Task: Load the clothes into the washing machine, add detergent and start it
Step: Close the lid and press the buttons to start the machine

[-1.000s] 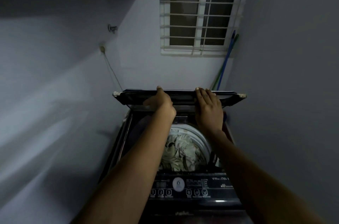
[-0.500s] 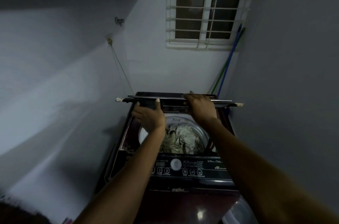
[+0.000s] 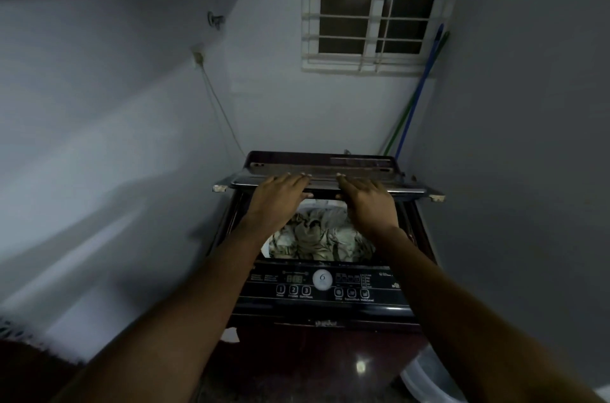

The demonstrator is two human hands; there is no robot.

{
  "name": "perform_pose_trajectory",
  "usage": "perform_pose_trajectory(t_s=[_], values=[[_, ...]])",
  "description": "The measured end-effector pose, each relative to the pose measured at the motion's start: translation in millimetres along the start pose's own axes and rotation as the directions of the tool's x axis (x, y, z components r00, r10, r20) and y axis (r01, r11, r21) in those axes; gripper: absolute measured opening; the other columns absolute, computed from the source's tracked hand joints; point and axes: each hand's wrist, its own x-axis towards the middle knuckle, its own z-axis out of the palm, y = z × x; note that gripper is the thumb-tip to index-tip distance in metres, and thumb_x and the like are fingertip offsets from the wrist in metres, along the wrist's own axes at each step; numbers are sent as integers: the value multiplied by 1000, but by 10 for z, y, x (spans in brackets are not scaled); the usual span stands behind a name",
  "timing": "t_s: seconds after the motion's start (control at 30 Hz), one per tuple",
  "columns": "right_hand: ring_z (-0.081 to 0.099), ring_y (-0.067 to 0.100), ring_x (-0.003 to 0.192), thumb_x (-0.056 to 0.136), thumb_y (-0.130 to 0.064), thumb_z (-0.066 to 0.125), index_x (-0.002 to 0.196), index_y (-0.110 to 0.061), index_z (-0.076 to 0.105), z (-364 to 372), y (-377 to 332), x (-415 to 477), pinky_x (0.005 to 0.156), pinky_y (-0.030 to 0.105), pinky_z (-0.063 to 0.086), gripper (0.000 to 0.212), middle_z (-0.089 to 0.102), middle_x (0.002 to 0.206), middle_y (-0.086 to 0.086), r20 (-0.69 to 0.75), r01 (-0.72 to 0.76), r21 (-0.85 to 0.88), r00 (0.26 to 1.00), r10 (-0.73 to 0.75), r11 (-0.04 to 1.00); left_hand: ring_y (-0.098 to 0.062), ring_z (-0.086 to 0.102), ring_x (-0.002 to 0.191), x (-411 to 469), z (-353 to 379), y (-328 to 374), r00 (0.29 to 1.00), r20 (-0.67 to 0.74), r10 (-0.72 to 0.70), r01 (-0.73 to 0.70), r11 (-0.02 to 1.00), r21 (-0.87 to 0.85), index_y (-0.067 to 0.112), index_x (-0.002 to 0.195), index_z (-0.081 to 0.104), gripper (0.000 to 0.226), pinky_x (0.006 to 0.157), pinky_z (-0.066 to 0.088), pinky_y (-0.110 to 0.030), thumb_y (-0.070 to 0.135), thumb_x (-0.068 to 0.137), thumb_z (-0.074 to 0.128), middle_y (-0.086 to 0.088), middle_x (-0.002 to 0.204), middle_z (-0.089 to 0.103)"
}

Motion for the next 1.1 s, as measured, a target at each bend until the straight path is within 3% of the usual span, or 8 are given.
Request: perform_pose_trajectory(t_s=[0.23,0.5,0.6,0.67,0.8,0.93,1.1], values=[[47,20,131,95,-38,53,139,-23,48,215,-40,-418,106,38,36,46,54,140,-1,154,-17,83,988,4,996,-21,59,120,-416,260,168,978,207,-30,13,996,84,15,135,55,45,97,48,-35,39,97,52,-2,133,62],[30,16,143,97,-36,48,146,-24,38,516,-151,-809,115,35,26,51,37,152,-5,300,-54,64,953,32,997,-30,52,129,-809,519,365,932,363,-25,-27,990,138,9,142,47,46,104,45,-44,31,103,39,-9,144,51],[28,16,143,96,-37,49,146,-25,37,587,-137,-875,115,36,26,52,37,153,-6,310,-59,74,950,33,995,-33,51,130,-852,564,390,917,396,-32,-34,987,159,7,143,45,56,103,45,-47,20,97,17,-12,146,49],[31,16,142,95,-42,48,144,-24,40,605,-108,-883,114,37,27,53,40,150,-6,303,-70,125,953,29,990,-33,52,129,-865,600,384,917,398,-19,-54,984,170,6,142,47,60,101,47,-47,18,94,13,-12,145,50],[30,17,142,96,-51,40,141,-22,45,682,-55,-812,114,38,26,54,42,149,-5,369,-223,227,921,129,948,-31,54,127,-947,690,415,918,397,12,-91,979,180,9,141,50,59,99,49,-44,15,93,15,-10,143,53],[26,23,143,101,-48,27,147,-21,33,789,5,-669,114,43,23,53,34,153,2,490,-283,118,850,192,952,-34,51,130,-981,767,422,913,407,13,-83,984,156,6,143,45,60,101,47,-47,14,92,16,-13,146,49],[41,30,124,97,-41,41,124,-11,52,896,-5,-374,102,45,36,42,50,131,14,515,-370,90,812,275,925,-32,44,136,-996,804,380,906,424,-8,-39,994,103,8,147,40,51,107,42,-46,29,103,23,-10,151,43]])
